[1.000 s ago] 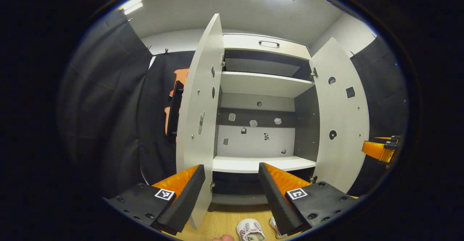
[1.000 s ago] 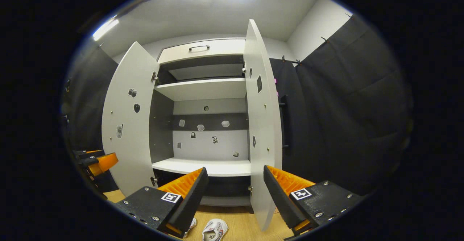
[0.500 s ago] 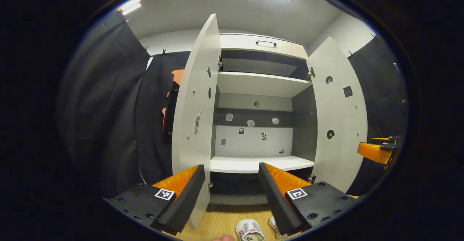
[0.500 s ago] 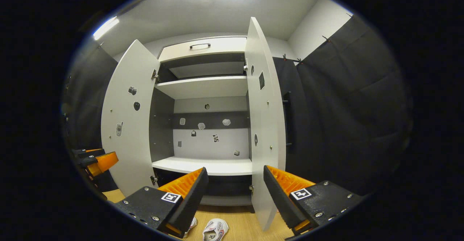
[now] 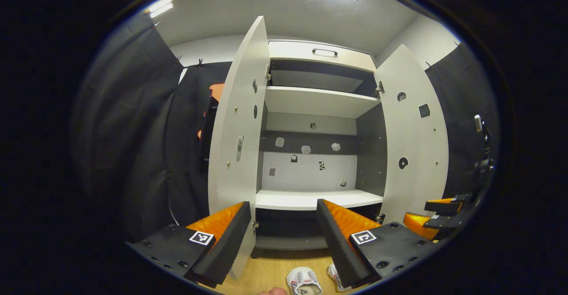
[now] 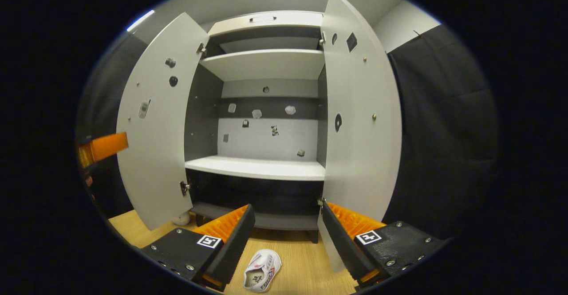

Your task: Grab one shoe with the right hand and put it into the shoe cabinet, grab the other shoe with the left hand and put it into the shoe cabinet; then close the right door with the right hand and the left door with the left hand.

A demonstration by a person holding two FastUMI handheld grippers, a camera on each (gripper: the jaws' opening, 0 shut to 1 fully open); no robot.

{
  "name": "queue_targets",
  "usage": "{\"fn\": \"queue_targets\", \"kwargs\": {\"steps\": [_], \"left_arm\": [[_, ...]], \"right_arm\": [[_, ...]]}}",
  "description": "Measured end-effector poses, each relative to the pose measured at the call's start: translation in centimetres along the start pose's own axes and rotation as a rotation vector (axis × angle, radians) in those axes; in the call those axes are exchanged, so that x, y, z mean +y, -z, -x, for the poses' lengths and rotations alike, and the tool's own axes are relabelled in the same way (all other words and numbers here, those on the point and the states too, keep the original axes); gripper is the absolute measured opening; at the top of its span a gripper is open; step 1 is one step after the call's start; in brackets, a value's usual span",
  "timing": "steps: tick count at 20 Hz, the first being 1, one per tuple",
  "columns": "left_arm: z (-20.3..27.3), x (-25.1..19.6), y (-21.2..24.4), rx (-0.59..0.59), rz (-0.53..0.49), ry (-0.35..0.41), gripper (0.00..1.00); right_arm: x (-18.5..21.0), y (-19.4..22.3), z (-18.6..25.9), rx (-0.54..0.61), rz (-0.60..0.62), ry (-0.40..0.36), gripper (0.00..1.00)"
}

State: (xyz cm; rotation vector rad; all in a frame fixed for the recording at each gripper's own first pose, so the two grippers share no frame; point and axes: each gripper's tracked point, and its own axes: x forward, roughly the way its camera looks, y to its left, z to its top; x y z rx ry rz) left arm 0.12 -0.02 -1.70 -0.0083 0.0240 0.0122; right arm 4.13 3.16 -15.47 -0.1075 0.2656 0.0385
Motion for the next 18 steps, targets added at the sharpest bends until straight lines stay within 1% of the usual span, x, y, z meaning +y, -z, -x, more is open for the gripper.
{"fn": "queue_targets", "kwargs": {"steps": [3,5,6,7,8,9,11,13,14,15,16,17,18], "left_arm": [[0.2,0.5,0.3,0.006,-0.002,-0.011,0.96],[0.2,0.8,0.5,0.010,0.003,-0.019,0.96],[0.3,1.0,0.6,0.013,0.005,-0.022,0.99],[0.3,1.2,0.6,0.016,0.006,-0.026,0.96],[0.3,1.3,0.7,0.019,0.007,-0.030,0.96],[0.3,1.4,0.7,0.020,0.009,-0.032,0.99],[0.5,1.5,0.7,0.021,0.010,-0.036,0.94],[0.5,1.7,0.7,0.021,0.006,-0.040,0.94],[0.5,1.8,0.7,0.022,0.002,-0.043,0.96],[0.5,1.9,0.8,0.024,-0.002,-0.045,0.96],[0.5,1.9,0.9,0.027,-0.005,-0.047,0.94],[0.6,2.0,0.9,0.030,-0.008,-0.049,0.96],[0.6,2.0,1.0,0.033,-0.011,-0.050,0.96]], "right_arm": [[0.8,7.2,-1.8,0.127,0.015,0.003,0.95],[1.5,11.2,-2.6,0.194,0.017,-0.007,0.95],[1.7,13.2,-2.9,0.230,0.030,-0.012,0.95],[2.1,15.0,-3.1,0.266,0.045,-0.018,0.95],[2.3,16.7,-3.2,0.297,0.058,-0.024,0.94],[2.5,18.3,-3.3,0.327,0.071,-0.030,0.95],[2.8,21.6,-3.4,0.394,0.096,-0.037,0.94],[2.6,24.2,-3.7,0.439,0.118,-0.031,0.94],[2.4,25.4,-3.8,0.465,0.132,-0.029,0.94],[2.3,26.5,-4.0,0.487,0.142,-0.025,0.95],[2.1,27.3,-4.3,0.504,0.147,-0.024,0.95],[2.2,27.8,-4.7,0.515,0.136,-0.024,0.95],[2.1,28.2,-5.4,0.519,0.122,-0.020,0.94]]}}
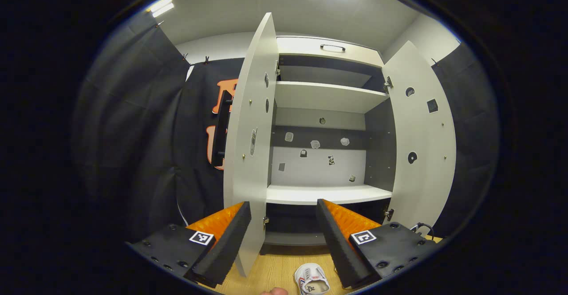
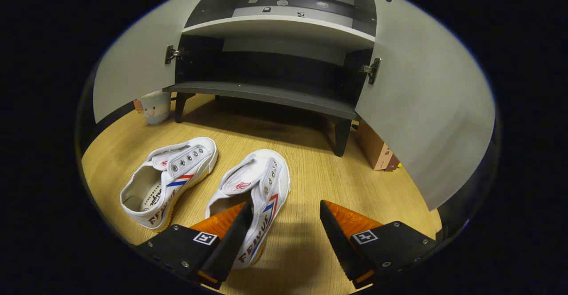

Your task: Grab one shoe with the right hand and put it into the shoe cabinet, grab the other shoe with the left hand and put it into the shoe cabinet; then close the right door with the right hand and the left door with the left hand.

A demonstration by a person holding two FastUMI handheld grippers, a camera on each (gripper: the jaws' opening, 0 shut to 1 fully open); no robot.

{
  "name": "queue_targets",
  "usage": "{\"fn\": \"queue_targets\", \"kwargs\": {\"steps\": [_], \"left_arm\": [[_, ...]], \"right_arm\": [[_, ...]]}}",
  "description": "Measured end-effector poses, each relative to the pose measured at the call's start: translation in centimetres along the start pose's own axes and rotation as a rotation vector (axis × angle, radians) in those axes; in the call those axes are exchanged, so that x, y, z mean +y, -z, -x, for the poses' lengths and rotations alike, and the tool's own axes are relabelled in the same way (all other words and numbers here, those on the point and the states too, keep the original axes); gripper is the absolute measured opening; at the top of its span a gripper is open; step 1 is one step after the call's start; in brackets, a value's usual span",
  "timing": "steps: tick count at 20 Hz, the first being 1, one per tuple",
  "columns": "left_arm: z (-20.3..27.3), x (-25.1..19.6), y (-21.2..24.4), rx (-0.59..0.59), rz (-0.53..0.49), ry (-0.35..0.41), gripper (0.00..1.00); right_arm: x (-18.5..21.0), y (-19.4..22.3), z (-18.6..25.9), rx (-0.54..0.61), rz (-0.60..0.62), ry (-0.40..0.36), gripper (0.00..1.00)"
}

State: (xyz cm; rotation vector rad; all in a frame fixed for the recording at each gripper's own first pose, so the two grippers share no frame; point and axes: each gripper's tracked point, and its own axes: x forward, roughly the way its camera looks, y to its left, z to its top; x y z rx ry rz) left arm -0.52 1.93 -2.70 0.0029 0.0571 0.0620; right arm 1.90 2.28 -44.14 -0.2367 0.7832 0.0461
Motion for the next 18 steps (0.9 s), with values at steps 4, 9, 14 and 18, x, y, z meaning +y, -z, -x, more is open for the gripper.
{"fn": "queue_targets", "kwargs": {"steps": [4,9,14,18], "left_arm": [[0.2,-0.2,0.3,0.012,-0.004,0.001,0.96],[0.2,-0.6,0.3,0.015,-0.009,0.002,0.96],[0.3,-1.4,0.4,0.019,-0.013,0.015,0.96],[0.3,-2.1,0.3,0.010,-0.009,0.030,0.96]], "right_arm": [[0.0,-0.4,-2.7,0.011,-0.032,-0.006,0.90],[1.0,0.1,-4.4,0.030,-0.058,-0.045,0.65],[0.1,-0.2,-4.9,-0.025,-0.018,0.033,0.03],[-0.6,-0.7,-4.4,-0.032,-0.103,0.020,0.00]]}}
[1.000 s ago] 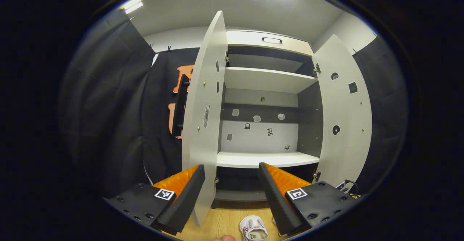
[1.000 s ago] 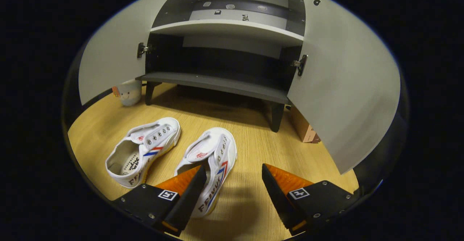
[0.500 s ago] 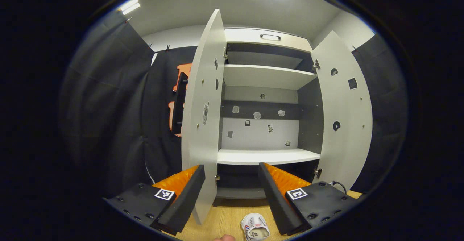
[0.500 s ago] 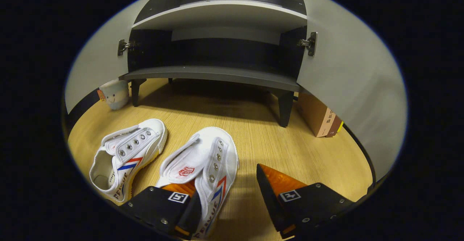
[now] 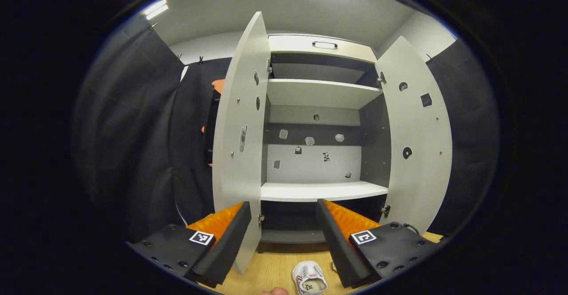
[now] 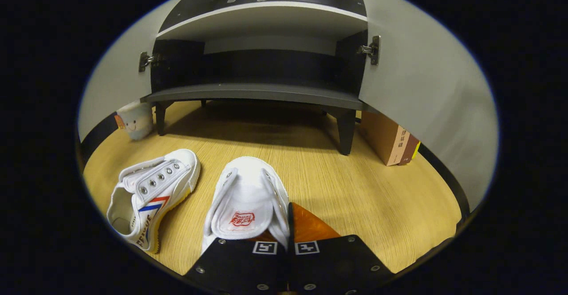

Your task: Grab one shoe with the right hand and put it into the shoe cabinet, grab the other shoe with the left hand and put it into the shoe cabinet; then close the right door with the right hand and the left door with the left hand.

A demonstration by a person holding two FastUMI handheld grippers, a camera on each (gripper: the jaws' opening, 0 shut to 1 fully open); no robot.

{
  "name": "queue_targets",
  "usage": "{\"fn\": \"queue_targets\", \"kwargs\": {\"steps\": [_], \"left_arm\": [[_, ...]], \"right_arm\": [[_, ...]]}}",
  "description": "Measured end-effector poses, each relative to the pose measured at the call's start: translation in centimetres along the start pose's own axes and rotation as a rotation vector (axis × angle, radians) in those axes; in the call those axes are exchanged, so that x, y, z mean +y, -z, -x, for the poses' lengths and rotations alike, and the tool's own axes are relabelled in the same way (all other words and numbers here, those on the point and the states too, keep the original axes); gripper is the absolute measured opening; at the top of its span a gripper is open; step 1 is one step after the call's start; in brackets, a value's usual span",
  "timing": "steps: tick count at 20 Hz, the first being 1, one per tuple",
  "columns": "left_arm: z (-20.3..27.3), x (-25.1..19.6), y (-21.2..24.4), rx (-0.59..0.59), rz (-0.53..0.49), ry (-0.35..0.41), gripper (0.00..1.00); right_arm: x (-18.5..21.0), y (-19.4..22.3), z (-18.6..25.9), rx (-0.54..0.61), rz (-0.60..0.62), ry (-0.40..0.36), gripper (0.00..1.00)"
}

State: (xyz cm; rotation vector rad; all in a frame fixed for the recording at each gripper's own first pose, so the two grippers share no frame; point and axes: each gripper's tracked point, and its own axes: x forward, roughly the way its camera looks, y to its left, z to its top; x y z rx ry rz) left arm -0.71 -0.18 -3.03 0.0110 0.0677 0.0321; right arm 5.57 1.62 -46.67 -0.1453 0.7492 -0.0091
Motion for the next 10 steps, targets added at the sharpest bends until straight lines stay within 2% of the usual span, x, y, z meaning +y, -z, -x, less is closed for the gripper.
{"fn": "queue_targets", "kwargs": {"steps": [1,3,10], "left_arm": [[-0.1,-0.1,0.0,-0.001,0.002,0.002,0.94],[-0.2,-0.4,0.0,-0.001,0.010,0.010,0.96],[-0.6,-0.6,-0.2,-0.021,0.029,0.024,0.94]], "right_arm": [[-0.1,-0.8,0.4,-0.023,-0.014,0.003,0.00],[-0.2,-2.9,2.0,-0.074,-0.040,-0.009,0.00],[-1.0,-12.5,9.6,-0.241,-0.106,-0.011,0.00]]}}
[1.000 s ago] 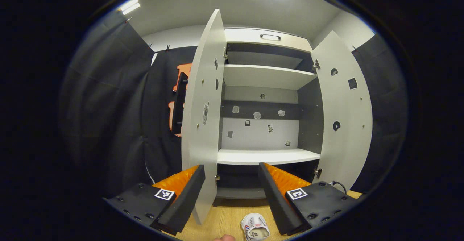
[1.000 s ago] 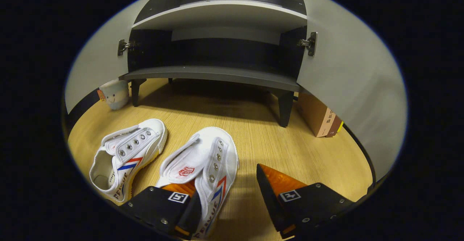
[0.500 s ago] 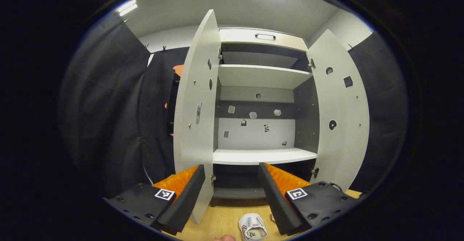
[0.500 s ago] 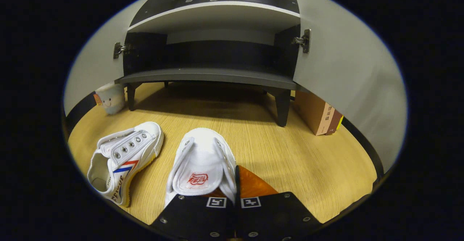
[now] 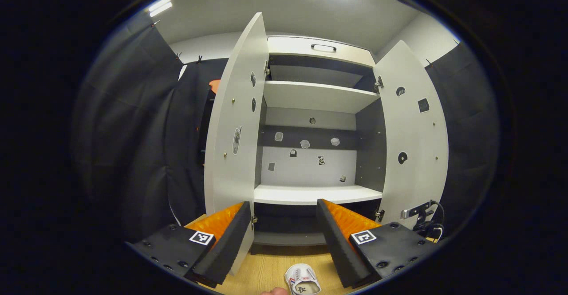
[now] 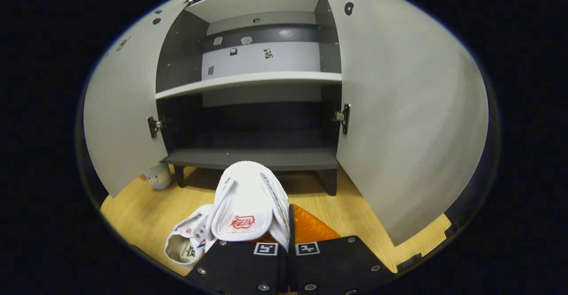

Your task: Grab one shoe with the right hand and put it into the shoe cabinet, grab the other shoe with the left hand and put it into the shoe cabinet; then close the right door with the right hand and the left door with the left hand.

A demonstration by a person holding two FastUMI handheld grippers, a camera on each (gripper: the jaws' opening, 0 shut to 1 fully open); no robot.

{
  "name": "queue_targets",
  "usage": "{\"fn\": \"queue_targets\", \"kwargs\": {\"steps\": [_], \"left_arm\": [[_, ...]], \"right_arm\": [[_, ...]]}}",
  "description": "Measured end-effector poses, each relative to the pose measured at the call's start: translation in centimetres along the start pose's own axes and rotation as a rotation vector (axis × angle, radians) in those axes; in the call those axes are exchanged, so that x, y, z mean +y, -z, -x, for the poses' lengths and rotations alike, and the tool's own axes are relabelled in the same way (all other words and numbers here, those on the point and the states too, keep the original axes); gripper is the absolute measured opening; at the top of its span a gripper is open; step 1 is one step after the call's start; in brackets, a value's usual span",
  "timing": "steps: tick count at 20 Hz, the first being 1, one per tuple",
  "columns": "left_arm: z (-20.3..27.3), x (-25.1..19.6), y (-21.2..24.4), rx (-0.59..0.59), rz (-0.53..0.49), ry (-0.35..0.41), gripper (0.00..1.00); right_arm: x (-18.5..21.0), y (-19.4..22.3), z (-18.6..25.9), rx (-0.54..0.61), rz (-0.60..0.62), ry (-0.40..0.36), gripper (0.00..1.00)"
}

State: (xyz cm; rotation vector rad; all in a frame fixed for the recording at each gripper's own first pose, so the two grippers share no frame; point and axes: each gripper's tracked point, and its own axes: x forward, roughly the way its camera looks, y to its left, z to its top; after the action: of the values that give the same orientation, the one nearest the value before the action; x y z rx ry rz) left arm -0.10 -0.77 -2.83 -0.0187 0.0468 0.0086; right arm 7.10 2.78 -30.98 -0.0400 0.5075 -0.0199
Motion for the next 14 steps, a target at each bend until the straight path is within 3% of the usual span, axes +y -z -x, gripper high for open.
{"fn": "queue_targets", "kwargs": {"steps": [8,11,14], "left_arm": [[0.3,0.3,0.2,-0.014,0.007,0.007,0.96],[0.6,0.0,0.7,-0.004,0.030,0.017,0.94],[0.9,0.1,1.5,0.011,0.035,0.012,0.96]], "right_arm": [[0.8,-15.8,6.3,-0.186,0.015,-0.017,0.00],[0.5,-21.3,5.9,-0.217,0.037,0.010,0.00],[0.6,-27.7,1.6,-0.249,0.035,0.037,0.00]]}}
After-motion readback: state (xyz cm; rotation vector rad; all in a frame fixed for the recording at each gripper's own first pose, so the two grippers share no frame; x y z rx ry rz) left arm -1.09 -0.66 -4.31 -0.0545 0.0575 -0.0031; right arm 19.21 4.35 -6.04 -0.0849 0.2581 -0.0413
